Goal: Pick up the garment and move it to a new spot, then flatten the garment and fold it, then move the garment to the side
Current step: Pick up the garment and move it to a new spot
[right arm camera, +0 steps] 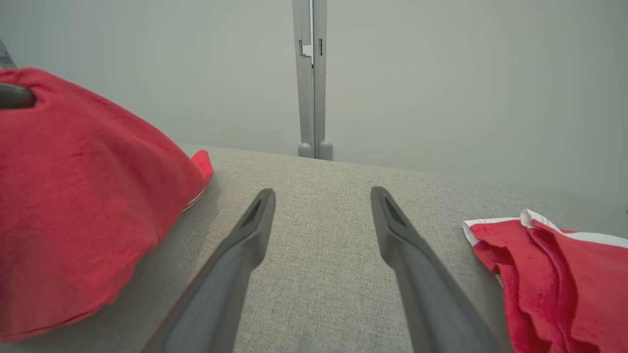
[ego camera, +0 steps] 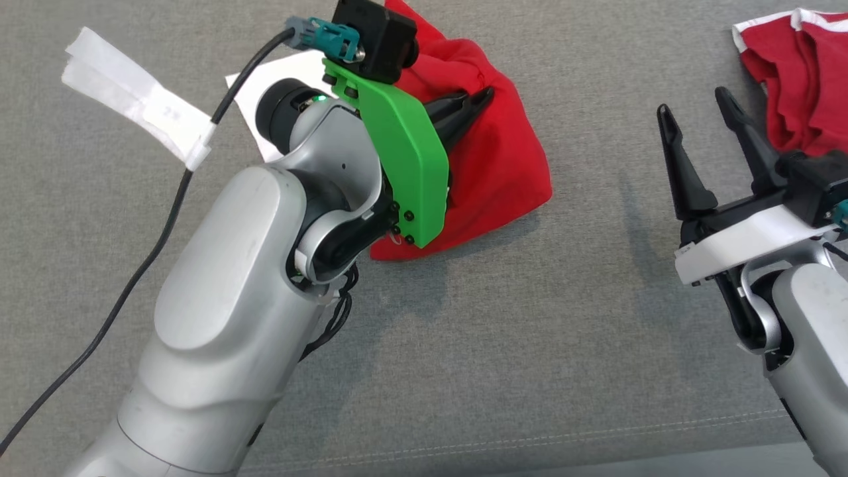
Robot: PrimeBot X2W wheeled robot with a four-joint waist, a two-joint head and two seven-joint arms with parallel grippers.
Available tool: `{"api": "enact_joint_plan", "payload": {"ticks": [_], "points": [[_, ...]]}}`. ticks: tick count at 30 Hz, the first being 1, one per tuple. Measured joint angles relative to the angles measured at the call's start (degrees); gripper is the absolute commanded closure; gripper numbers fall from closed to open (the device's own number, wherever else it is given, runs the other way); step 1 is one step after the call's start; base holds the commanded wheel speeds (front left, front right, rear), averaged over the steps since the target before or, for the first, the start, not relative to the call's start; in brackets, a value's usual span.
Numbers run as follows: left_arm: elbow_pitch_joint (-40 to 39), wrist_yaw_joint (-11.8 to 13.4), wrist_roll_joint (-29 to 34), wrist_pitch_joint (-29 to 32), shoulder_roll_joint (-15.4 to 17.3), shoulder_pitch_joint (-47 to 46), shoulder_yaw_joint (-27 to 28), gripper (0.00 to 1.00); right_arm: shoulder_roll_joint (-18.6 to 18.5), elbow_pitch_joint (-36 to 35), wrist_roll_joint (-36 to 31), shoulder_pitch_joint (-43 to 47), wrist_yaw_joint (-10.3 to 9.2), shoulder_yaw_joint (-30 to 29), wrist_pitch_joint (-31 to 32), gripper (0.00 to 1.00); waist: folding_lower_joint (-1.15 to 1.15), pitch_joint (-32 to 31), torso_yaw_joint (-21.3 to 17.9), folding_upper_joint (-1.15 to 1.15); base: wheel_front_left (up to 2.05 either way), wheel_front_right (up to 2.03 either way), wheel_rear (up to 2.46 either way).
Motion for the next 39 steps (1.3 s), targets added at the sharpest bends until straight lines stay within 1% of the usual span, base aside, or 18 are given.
{"api": "enact_joint_plan", "payload": {"ticks": [5, 8, 11, 12, 14, 16, 19, 20, 24, 26, 27, 28, 31, 34, 37, 39], "points": [[-0.7, 0.0, -2.8, -0.9, 2.5, 1.4, -3.4, 1.00, 1.9, 1.4, 0.7, 1.4, -0.01, 0.9, -0.3, 0.00, 0.00, -2.1, -2.2, 0.00, 0.00, 0.00, 0.00], [-0.5, 0.0, -5.5, -1.0, 3.1, 4.7, -5.7, 1.00, 3.1, 2.3, 1.0, 2.9, -0.01, 1.6, -0.3, 0.00, 0.00, -3.6, -4.0, 0.00, 0.00, 0.00, 0.00], [-0.9, 0.9, -13.2, -3.1, 3.8, 10.4, -10.0, 1.00, 3.3, 3.7, 1.4, 4.8, -0.07, 1.6, -0.4, 0.00, 0.00, -5.2, -5.6, 0.00, 0.00, 0.00, 0.00], [-1.7, 1.6, -17.5, -5.1, 4.1, 13.5, -13.2, 1.00, 3.1, 4.6, 1.5, 6.3, -0.48, 1.1, -0.4, 0.00, 0.00, -6.4, -6.5, 0.00, 0.00, 0.00, 0.00], [-2.7, 2.4, -19.4, -7.0, 4.4, 14.6, -15.9, 1.00, 2.8, 5.0, 1.5, 7.4, -0.52, 0.9, -0.7, 0.00, 0.00, -7.6, -7.2, 0.00, 0.00, 0.00, 0.00], [-3.0, 3.2, -19.5, -9.1, 4.3, 14.7, -17.4, 1.00, 2.9, 5.1, 1.5, 7.7, -0.52, 1.0, -0.7, 0.00, 0.00, -8.7, -7.8, 0.00, 0.00, 0.00, 0.00], [-1.3, 4.1, -14.7, -11.3, 4.4, 14.6, -19.4, 1.00, 3.3, 5.0, 1.5, 7.7, -0.52, 1.7, -0.7, 0.00, 0.00, -9.9, -8.9, 0.00, 0.00, 0.00, 0.00], [-0.7, 4.3, -13.9, -11.7, 4.5, 14.6, -20.2, 1.00, 3.4, 5.0, 1.5, 7.7, -0.52, 1.8, -0.7, 0.00, 0.00, -10.3, -9.3, 0.00, 0.00, 0.00, 0.00], [1.1, 6.1, -14.2, -12.5, 4.5, 15.9, -24.5, 1.00, 2.9, 4.9, 1.5, 8.6, -0.54, 1.4, -0.8, 0.00, 0.00, -11.5, -10.1, 0.00, 0.00, 0.00, 0.00], [2.7, 7.1, -14.1, -13.5, 4.4, 17.5, -25.7, 0.55, 2.6, 4.9, 1.5, 9.2, -0.58, 1.0, -0.8, 0.00, 0.00, -11.7, -10.0, 0.00, 0.00, 0.00, 0.00], [3.9, 7.5, -13.8, -13.8, 4.5, 18.0, -26.2, 0.11, 2.5, 4.9, 1.5, 9.4, -0.58, 1.0, -0.8, 0.00, 0.00, -11.7, -9.9, 0.00, 0.00, 0.00, 0.00], [4.8, 7.7, -13.2, -14.0, 4.6, 18.4, -26.7, 0.00, 2.4, 4.9, 1.5, 9.5, -0.58, 0.8, -0.8, 0.00, 0.00, -11.6, -9.7, 0.00, 0.00, 0.00, 0.00], [6.4, 8.7, -12.5, -15.6, 4.6, 19.0, -27.0, 0.00, 2.2, 4.7, 1.5, 9.5, -0.59, 0.5, -0.8, 0.00, 0.00, -11.6, -8.9, 0.00, 0.00, 0.00, 0.00], [6.6, 9.7, -12.0, -17.7, 4.6, 19.0, -25.9, 0.00, 2.0, 4.2, 1.5, 9.5, -0.59, 0.4, -0.8, 0.00, 0.00, -11.6, -8.1, 0.00, 0.00, 0.00, 0.00], [6.5, 10.7, -11.8, -20.5, 4.7, 18.0, -22.2, 0.00, 2.0, 4.1, 1.5, 9.6, -0.60, 0.4, -0.7, 0.00, 0.00, -11.6, -7.2, 0.00, 0.00, 0.00, 0.00], [7.3, 11.1, -9.7, -22.0, 4.5, 15.5, -19.8, 0.00, 2.0, 4.0, 1.4, 9.7, -0.60, 0.6, -0.7, 0.00, 0.00, -11.7, -6.6, 0.00, 0.00, 0.00, 0.00]]}}
